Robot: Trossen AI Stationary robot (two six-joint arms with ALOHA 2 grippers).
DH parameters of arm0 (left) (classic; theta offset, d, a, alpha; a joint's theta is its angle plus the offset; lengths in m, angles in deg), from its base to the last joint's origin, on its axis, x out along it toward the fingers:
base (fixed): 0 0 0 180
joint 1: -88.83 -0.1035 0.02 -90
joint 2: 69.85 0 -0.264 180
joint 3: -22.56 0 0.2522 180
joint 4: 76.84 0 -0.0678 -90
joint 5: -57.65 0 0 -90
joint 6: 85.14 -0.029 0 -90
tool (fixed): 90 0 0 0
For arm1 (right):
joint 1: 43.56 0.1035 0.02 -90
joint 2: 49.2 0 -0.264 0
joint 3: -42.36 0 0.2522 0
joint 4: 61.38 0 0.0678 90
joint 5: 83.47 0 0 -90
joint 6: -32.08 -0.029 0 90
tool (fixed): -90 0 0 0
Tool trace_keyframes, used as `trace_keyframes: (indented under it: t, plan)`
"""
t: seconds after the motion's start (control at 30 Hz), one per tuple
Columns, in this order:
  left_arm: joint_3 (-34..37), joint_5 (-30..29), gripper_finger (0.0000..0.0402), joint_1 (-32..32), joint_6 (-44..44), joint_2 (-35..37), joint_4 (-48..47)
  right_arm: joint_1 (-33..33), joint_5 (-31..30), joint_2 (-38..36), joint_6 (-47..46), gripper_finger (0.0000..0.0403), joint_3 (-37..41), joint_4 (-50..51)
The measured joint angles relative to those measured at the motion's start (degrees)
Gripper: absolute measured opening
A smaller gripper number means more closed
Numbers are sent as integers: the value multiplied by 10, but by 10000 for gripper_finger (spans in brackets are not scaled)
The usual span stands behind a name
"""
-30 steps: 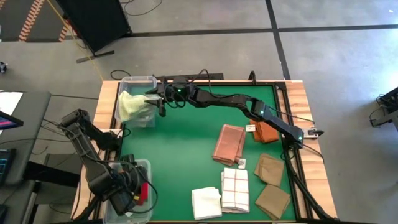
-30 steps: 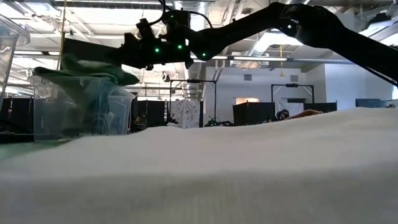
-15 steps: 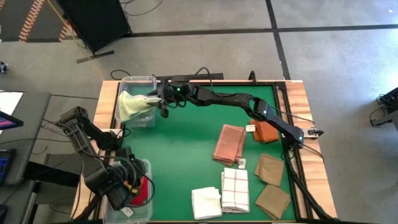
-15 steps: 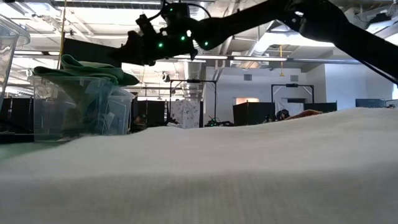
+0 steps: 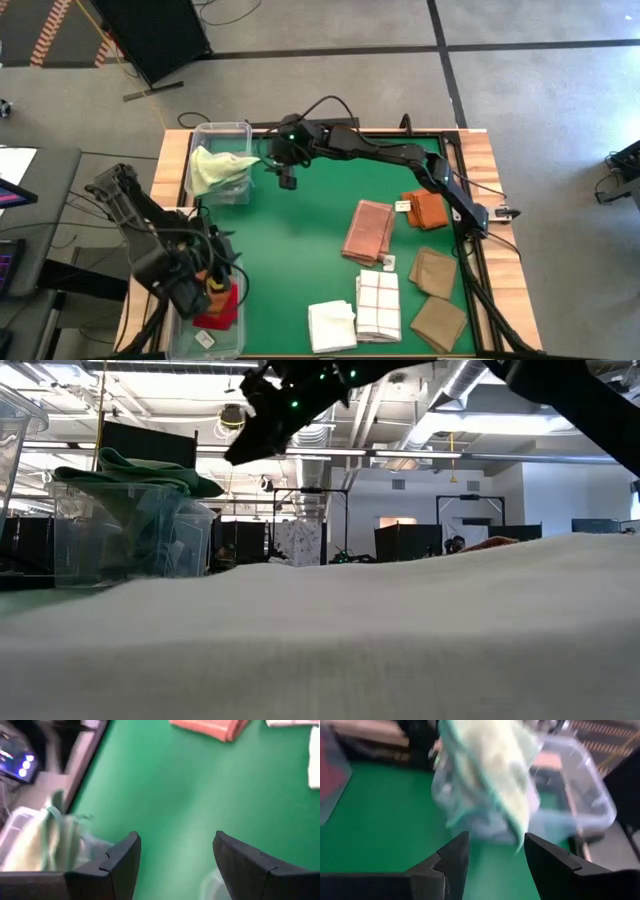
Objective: Sort towels by color in basket
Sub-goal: Put the green towel into the top transparent bin
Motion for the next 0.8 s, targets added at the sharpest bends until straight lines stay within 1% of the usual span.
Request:
trace_keyframes:
  t: [0.17, 0.3, 0.4, 0.53, 0.7, 0.8]
  plan:
    - [0, -19, 227, -47, -61, 33, 0, 14, -44, -23, 6, 214, 0, 99]
    - [5, -21, 226, -105, -119, 64, 2, 26, -47, -41, -11, 214, 0, 162]
    - [26, -21, 226, -162, -164, 93, 0, 36, -48, -52, -25, 214, 0, 206]
    - [54, 3, 226, -243, -217, 135, 1, 55, -48, -60, -36, 214, 0, 259]
    - [97, 46, 226, -352, -288, 193, 2, 80, -48, -63, -49, 214, 0, 331]
    - [127, 78, 226, -424, -345, 226, 23, 92, -55, -63, -63, 214, 0, 380]
